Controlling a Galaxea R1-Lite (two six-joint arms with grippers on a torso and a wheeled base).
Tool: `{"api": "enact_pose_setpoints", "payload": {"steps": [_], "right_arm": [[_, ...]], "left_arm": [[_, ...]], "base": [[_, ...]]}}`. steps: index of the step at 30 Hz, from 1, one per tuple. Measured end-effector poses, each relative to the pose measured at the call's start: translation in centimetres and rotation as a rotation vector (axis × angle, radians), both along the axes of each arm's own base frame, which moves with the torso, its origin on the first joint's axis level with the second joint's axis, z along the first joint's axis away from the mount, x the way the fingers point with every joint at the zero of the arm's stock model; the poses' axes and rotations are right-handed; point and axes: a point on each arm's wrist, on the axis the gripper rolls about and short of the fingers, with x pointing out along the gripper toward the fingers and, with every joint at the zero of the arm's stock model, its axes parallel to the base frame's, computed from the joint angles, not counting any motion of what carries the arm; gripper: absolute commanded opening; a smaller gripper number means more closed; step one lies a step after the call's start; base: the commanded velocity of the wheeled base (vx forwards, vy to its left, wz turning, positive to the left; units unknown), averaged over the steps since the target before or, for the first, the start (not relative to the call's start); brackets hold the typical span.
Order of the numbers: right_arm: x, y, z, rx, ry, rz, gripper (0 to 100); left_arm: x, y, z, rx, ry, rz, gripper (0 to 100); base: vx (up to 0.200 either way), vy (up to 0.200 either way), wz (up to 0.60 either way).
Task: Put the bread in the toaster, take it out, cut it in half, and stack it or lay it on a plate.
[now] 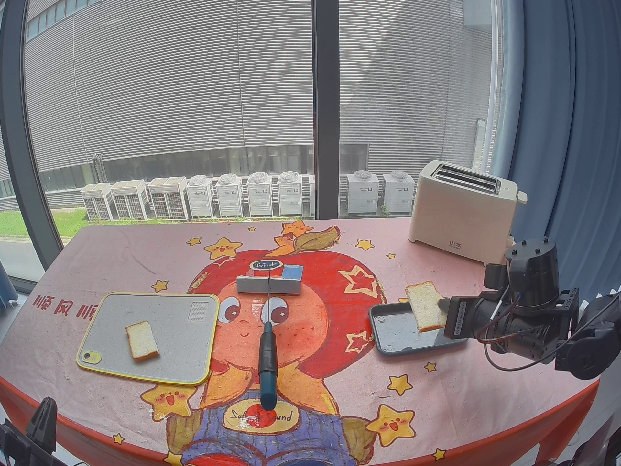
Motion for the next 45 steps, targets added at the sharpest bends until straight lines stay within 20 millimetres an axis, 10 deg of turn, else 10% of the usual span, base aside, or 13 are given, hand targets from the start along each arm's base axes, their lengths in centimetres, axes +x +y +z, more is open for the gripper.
{"api": "enact_pose_setpoints", "payload": {"steps": [45], "right_arm": [[1.6,-1.1,-2.6,-0.072,0.076,-0.055,0]], "left_arm": [[0.0,0.0,0.0,0.0,0.0,0.002,0]], "base": [[0.0,0.0,0.0]]}}
